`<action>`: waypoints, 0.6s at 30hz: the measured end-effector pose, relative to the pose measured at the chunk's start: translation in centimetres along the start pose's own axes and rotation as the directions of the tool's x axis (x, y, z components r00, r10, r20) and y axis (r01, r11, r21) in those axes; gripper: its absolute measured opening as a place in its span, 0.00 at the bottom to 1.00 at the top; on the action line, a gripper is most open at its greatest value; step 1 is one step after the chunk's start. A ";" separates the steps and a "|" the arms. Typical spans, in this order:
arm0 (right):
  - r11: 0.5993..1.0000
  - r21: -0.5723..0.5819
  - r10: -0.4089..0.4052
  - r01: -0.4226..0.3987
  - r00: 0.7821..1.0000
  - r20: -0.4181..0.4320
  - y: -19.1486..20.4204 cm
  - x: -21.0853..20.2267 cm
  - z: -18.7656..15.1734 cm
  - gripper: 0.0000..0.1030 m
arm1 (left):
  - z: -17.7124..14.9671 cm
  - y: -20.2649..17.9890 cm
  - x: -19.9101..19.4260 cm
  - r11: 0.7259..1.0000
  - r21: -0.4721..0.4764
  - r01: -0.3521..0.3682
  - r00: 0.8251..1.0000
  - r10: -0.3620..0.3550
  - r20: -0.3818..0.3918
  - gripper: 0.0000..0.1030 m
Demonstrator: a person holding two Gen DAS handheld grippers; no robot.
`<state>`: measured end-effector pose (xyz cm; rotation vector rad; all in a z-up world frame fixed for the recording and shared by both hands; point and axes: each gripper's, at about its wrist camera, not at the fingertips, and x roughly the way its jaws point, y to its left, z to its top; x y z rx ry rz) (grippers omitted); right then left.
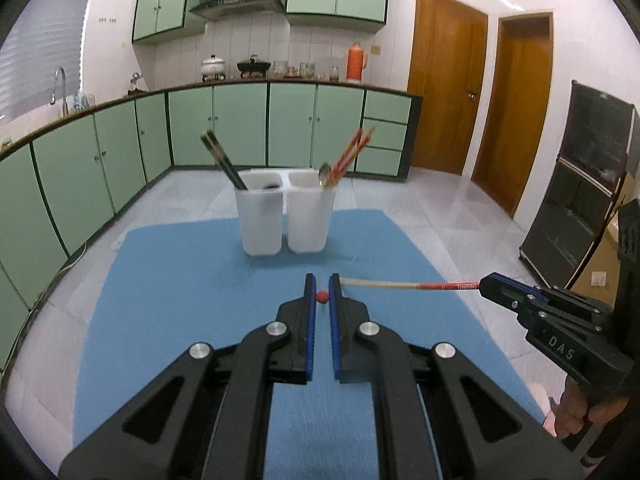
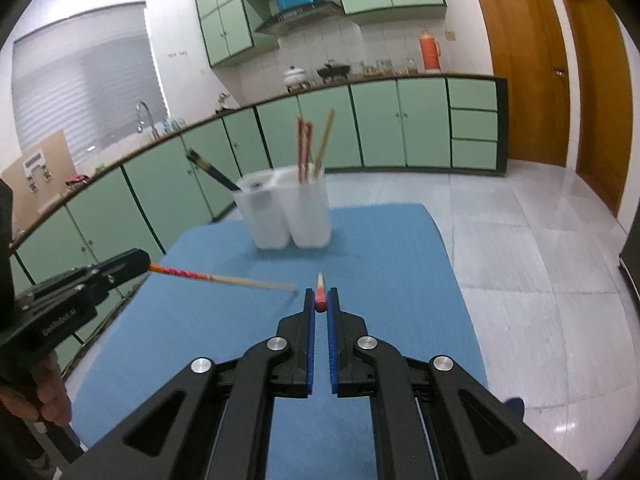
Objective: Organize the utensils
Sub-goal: 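Lift both red chopsticks upright and carry them over the white holder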
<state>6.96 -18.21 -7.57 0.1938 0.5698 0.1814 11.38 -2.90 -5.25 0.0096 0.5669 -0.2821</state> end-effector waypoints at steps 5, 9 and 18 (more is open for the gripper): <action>0.999 -0.020 0.027 -0.026 0.998 0.051 0.9 -0.9 2.4 0.05 | 1.5 0.5 -1.2 1.000 -0.006 -0.003 0.999 0.004 0.040 0.05; 0.998 -0.037 0.044 -0.041 0.995 0.086 1.5 -1.3 4.3 0.05 | 2.4 0.9 -1.6 1.000 -0.012 -0.003 0.998 0.004 0.066 0.05; 0.995 -0.074 0.074 -0.063 0.986 0.151 2.7 -1.3 7.8 0.05 | 4.8 2.2 -1.8 0.999 -0.036 0.003 0.993 0.002 0.122 0.05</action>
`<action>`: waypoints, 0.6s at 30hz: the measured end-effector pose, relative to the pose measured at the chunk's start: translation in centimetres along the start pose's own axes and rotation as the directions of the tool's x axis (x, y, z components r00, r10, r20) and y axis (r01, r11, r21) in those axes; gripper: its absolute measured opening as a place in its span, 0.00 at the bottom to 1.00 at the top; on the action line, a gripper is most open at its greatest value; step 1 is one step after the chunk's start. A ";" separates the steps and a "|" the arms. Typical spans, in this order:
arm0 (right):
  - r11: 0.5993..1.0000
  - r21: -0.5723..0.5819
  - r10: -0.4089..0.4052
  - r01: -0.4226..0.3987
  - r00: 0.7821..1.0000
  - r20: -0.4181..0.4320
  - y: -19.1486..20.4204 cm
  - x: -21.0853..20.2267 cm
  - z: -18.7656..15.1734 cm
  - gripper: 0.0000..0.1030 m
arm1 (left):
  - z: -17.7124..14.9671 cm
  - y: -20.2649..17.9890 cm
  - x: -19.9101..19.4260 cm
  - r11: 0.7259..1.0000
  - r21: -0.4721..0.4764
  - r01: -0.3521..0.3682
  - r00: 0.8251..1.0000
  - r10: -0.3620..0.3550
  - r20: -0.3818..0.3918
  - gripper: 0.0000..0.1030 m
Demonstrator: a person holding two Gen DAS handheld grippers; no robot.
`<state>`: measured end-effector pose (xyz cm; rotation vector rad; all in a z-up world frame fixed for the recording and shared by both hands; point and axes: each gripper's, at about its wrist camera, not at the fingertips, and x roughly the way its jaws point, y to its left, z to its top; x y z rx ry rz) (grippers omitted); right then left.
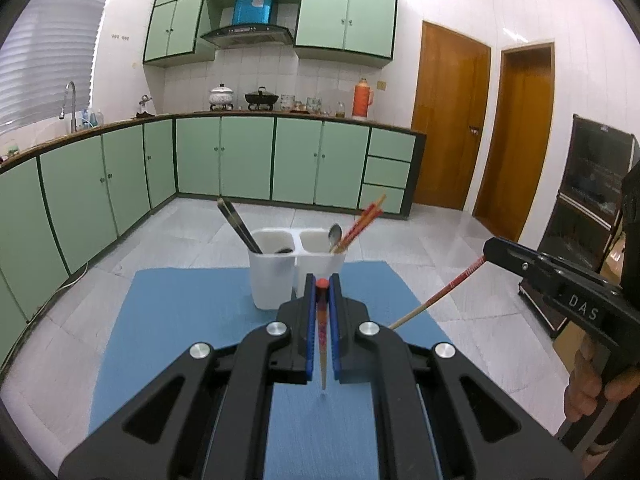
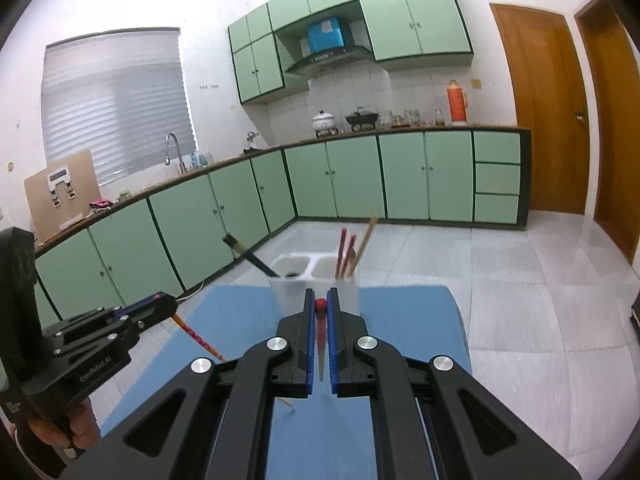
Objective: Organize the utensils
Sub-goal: 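Lift both red chopsticks upright and carry them over the white holder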
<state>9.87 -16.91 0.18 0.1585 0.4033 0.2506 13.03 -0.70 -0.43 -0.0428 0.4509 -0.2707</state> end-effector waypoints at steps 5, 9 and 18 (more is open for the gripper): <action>1.000 -0.023 0.016 -0.015 0.999 0.043 0.3 0.5 2.2 0.05 | 2.0 0.9 0.4 1.000 -0.016 -0.004 0.999 0.005 0.050 0.05; 0.999 -0.042 0.032 -0.029 0.997 0.076 0.8 1.1 4.2 0.05 | 4.0 1.5 0.7 1.000 -0.024 -0.010 0.995 0.012 0.094 0.05; 0.994 -0.097 0.057 -0.041 0.985 0.162 2.2 2.5 9.4 0.05 | 10.3 2.5 1.2 0.999 -0.049 -0.023 0.968 0.034 0.247 0.05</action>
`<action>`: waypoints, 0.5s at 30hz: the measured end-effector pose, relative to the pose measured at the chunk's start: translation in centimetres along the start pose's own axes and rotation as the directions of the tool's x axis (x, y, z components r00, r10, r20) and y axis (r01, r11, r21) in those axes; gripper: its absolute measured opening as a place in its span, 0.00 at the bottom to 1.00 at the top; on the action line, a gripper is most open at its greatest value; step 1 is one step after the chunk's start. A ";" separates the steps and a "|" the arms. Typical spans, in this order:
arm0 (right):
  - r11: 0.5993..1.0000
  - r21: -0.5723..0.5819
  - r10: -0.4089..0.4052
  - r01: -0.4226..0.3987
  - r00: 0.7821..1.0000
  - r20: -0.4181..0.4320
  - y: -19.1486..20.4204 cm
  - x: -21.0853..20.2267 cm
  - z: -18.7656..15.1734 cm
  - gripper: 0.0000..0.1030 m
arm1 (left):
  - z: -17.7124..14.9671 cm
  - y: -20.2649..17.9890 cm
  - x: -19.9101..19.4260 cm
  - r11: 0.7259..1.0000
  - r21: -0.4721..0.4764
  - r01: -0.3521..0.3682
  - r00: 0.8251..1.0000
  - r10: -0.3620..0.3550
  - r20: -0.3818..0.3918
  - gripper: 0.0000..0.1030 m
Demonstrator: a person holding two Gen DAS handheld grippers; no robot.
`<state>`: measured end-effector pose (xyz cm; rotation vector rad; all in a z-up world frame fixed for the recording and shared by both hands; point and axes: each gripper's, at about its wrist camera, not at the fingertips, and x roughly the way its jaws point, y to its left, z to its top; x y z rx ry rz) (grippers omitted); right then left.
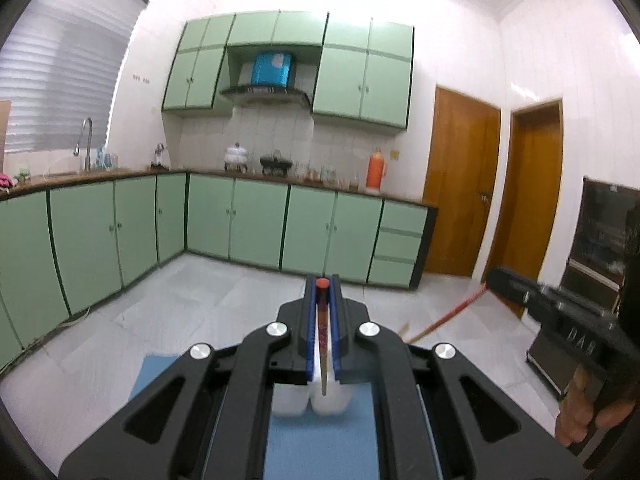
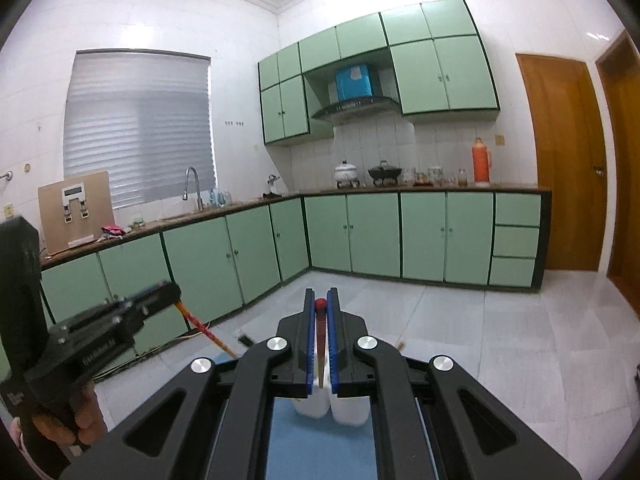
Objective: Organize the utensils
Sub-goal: 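Lift both red chopsticks upright and carry them over the white holder, then lower the red chopsticks into the holder and open both tools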
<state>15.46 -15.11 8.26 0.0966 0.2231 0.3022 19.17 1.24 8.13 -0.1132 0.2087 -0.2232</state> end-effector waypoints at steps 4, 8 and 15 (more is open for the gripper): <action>1.000 -0.017 -0.006 0.006 1.000 0.000 -0.2 1.9 1.3 0.05 | 2.2 -0.4 1.7 1.000 0.004 -0.011 0.998 0.010 0.065 0.05; 0.999 -0.037 -0.041 0.039 0.998 -0.040 -0.8 5.0 1.2 0.05 | 2.2 -0.8 4.5 1.000 0.011 -0.020 0.999 0.019 0.047 0.05; 0.998 -0.042 -0.058 0.053 0.989 -0.134 -2.0 10.3 -1.0 0.05 | -1.0 0.6 11.1 0.999 0.004 -0.044 0.996 0.044 -0.076 0.05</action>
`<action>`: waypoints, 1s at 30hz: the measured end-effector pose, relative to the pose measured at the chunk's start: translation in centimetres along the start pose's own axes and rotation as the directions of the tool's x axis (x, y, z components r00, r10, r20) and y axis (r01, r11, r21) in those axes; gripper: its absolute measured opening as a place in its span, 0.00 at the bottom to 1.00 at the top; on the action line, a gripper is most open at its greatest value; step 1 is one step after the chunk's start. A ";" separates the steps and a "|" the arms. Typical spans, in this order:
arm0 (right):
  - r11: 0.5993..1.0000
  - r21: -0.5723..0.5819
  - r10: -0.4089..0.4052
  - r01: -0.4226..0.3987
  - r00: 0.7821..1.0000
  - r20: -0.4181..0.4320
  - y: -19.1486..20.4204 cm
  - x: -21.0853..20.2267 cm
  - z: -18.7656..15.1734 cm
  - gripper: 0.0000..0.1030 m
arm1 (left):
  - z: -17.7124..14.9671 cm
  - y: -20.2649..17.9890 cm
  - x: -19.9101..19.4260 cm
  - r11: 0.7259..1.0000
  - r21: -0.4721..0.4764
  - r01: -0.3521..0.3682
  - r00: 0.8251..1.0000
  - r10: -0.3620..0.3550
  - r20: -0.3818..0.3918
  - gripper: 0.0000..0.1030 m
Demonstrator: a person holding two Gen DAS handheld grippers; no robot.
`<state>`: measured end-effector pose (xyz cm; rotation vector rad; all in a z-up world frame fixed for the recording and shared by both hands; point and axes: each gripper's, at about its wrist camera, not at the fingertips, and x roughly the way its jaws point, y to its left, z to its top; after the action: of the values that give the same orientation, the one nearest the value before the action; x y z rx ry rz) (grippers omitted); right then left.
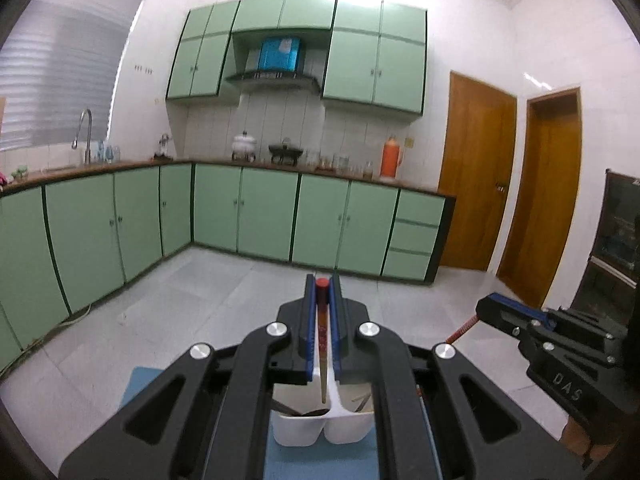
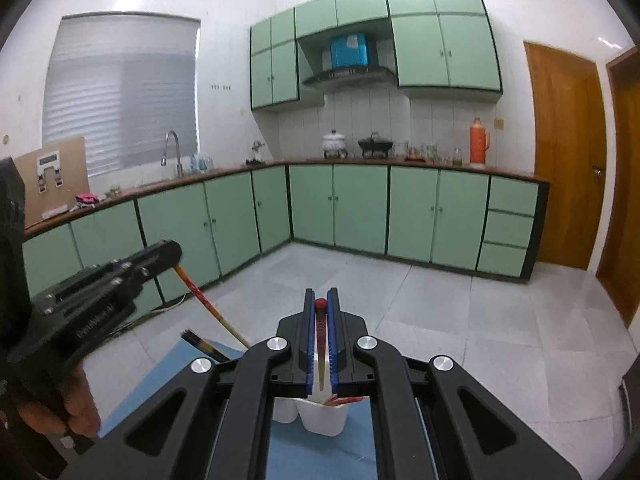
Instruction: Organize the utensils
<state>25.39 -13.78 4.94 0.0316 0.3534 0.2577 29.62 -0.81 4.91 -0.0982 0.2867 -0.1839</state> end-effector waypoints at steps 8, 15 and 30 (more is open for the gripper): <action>1.000 -0.002 0.020 -0.020 0.998 -0.055 -0.3 4.2 -1.6 0.05 | -2.6 2.2 4.6 1.000 -0.009 -0.013 0.996 0.012 -0.089 0.05; 0.999 -0.010 0.038 -0.040 0.994 -0.105 -0.3 5.9 -3.2 0.06 | -4.3 3.9 6.4 1.000 -0.018 -0.022 0.989 0.020 -0.143 0.06; 0.997 0.069 -0.032 0.031 0.999 0.008 -2.8 0.9 -2.3 0.42 | -2.6 4.0 1.2 0.999 -0.024 -0.047 0.998 0.046 -0.039 0.61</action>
<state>26.12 -16.32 2.30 0.0952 0.3532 0.2139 30.71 2.70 1.62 -0.1125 0.3289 -0.1357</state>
